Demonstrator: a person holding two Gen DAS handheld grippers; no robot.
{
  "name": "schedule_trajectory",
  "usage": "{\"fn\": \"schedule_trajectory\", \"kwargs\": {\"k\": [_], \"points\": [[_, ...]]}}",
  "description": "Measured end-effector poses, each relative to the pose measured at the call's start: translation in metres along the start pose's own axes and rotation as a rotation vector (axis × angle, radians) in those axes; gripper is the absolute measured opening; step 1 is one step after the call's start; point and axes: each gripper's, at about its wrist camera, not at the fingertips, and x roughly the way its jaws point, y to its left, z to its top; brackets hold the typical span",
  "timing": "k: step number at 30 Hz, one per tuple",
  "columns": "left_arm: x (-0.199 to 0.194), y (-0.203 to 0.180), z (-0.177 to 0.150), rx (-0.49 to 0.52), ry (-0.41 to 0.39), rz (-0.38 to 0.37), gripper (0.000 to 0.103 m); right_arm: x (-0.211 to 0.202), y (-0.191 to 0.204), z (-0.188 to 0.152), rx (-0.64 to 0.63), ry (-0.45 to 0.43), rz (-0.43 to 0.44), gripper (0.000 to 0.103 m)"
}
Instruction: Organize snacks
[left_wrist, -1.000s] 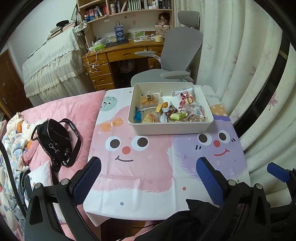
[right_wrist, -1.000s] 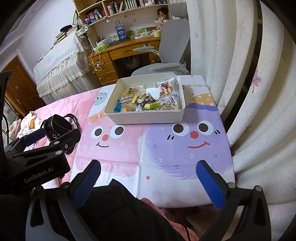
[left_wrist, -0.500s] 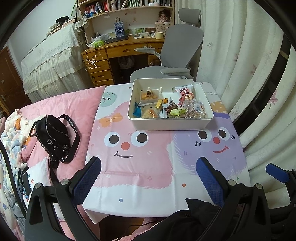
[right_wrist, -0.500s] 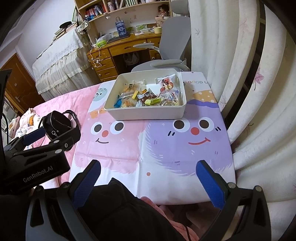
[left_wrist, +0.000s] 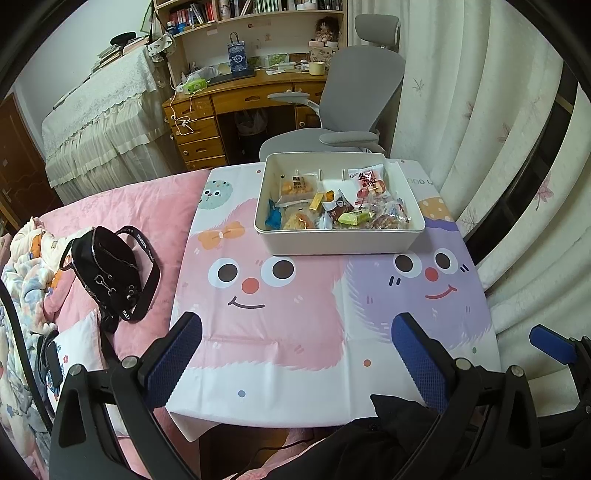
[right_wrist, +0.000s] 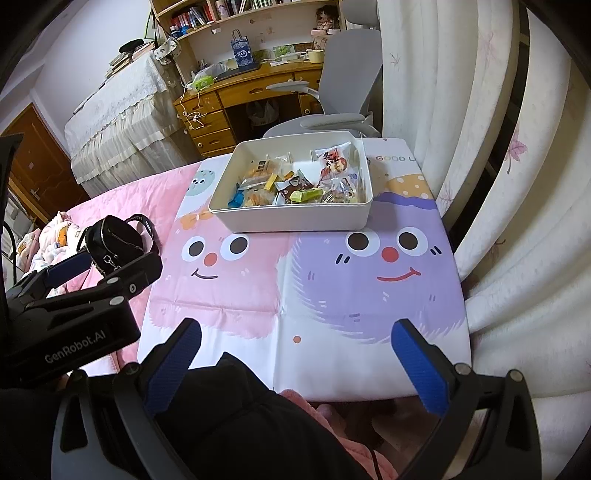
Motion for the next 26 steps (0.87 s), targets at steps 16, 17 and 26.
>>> {"fn": "schedule_trajectory", "kwargs": {"k": [16,17,26], "points": [[-0.005,0.0,-0.012,0.001,0.0,0.005,0.102,-0.001,0.0,-0.003,0.0,0.001,0.0,0.103],[-0.004,0.0,-0.01,0.001,-0.001,0.005,0.102,-0.001,0.0,-0.003,0.0,0.001,0.0,0.103],[-0.011,-0.001,-0.021,-0.001,-0.007,0.011,0.102,-0.001,0.0,-0.006,-0.004,-0.002,0.004,0.103]]}}
